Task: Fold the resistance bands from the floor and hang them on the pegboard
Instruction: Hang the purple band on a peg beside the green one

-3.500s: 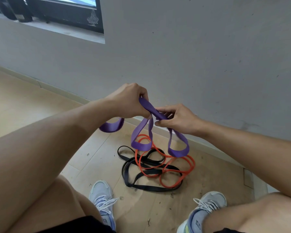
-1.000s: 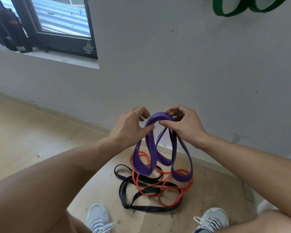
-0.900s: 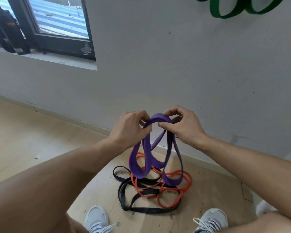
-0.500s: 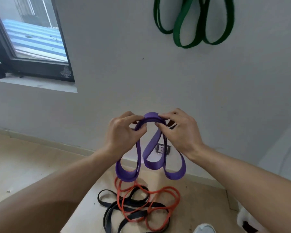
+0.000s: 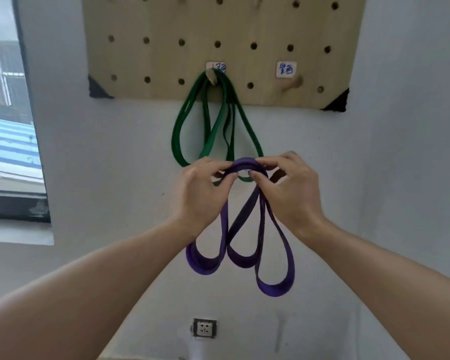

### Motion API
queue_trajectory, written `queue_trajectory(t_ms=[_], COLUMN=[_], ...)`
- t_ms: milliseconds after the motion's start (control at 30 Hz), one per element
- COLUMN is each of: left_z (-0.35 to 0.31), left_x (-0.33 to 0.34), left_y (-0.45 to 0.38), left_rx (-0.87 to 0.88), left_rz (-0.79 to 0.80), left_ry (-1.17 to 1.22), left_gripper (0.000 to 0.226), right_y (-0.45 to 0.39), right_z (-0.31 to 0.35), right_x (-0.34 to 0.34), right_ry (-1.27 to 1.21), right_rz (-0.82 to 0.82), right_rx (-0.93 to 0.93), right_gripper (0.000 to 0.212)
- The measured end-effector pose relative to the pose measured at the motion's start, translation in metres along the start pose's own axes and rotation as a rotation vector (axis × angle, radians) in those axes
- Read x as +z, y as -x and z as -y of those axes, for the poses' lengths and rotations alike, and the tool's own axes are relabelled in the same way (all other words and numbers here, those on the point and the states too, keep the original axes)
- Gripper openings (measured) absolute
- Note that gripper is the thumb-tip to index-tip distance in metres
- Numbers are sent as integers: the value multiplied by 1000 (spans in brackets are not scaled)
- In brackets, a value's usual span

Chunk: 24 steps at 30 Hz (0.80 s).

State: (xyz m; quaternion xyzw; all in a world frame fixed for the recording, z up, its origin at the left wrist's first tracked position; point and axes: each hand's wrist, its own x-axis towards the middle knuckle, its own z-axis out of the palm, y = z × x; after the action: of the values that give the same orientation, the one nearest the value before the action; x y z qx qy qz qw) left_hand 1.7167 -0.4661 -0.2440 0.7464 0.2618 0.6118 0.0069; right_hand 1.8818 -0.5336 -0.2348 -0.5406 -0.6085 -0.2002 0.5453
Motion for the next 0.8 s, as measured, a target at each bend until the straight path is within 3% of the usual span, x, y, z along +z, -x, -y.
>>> queue_trajectory(t_ms=[233,367,500,800], left_z=[-54,-79,-86,-80], left_x=[23,29,32,66], left_y=[-76,-111,-140,-162], left_rx=[-19,2,3,-162], left_rz=[-36,-138,-184,-23], left_ry=[104,111,98,185], left_gripper=[17,20,19,18], right_y=[-76,-110,-140,-171], right_z=[2,11,17,-9], right_x=[-50,-73,-85,-74], right_ry=[63,113,198,255], right_rz=[-155,-228,-214,-130], right_rx=[1,-28,-43,21], right_gripper=[22,23,24,24])
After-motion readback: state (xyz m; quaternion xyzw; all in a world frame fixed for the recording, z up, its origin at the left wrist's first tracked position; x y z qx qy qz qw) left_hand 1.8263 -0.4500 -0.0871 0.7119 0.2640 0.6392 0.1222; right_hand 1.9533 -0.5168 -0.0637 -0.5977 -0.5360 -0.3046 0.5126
